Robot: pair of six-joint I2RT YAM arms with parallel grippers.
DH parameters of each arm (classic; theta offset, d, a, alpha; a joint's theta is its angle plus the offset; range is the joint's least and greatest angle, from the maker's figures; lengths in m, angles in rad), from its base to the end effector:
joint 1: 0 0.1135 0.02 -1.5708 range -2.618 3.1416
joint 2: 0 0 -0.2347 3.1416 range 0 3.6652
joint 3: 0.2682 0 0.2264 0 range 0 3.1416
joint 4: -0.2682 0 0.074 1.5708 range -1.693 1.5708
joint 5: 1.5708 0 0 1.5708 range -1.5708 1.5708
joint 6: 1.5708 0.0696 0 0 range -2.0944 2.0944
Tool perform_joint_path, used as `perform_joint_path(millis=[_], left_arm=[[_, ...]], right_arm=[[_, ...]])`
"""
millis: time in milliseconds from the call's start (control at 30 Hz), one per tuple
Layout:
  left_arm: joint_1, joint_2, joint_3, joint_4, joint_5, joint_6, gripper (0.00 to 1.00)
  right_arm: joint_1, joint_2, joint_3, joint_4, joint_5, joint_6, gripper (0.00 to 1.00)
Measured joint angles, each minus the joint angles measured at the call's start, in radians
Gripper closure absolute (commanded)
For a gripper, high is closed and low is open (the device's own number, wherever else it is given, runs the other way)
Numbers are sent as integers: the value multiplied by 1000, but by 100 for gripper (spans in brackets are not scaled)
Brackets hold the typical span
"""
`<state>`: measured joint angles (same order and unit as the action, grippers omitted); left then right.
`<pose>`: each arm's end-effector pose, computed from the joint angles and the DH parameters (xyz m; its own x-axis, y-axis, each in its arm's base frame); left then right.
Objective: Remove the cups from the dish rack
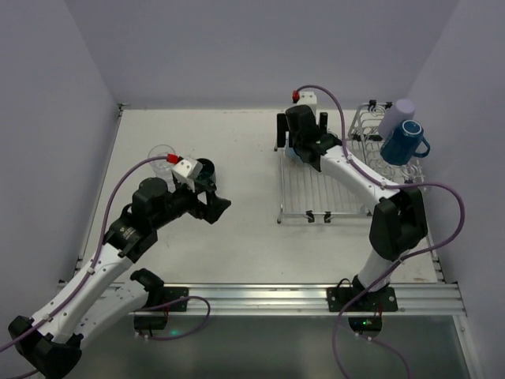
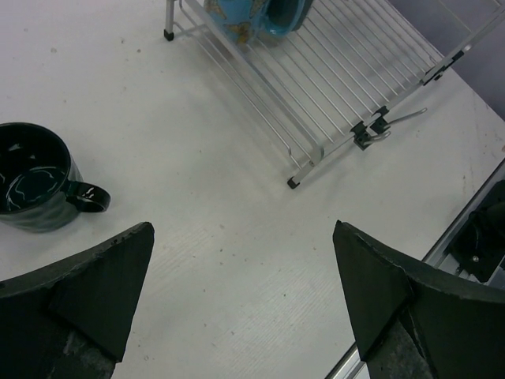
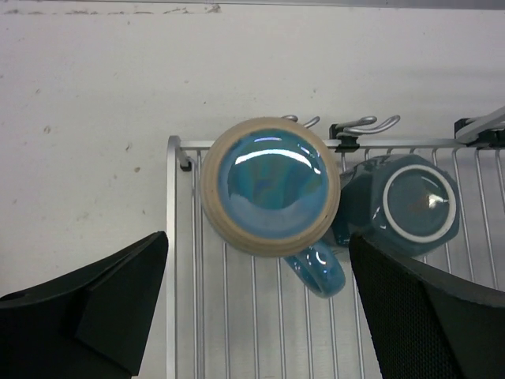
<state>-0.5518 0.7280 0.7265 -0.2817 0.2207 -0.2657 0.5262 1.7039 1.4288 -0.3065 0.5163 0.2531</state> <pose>0.1619 -0.1175 0.2897 -0.4109 -0.0479 -0.9104 0.6038 0.7339 -0.3111 0.3545 0.1661 0.2707 -0.4800 -0.0269 -0.8769 0.0414 0.9977 -0.0533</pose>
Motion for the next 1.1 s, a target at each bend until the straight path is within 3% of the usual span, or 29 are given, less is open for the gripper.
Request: perform_joint_path(millis=[467,1100], left_arm=[[45,23,0,-3,22,0,0],[60,39,0,-3,34,0,0]], right_arm=[[-48,158,117,-35,29,-7,1],[-108,203,127,-26,-116,73,1]])
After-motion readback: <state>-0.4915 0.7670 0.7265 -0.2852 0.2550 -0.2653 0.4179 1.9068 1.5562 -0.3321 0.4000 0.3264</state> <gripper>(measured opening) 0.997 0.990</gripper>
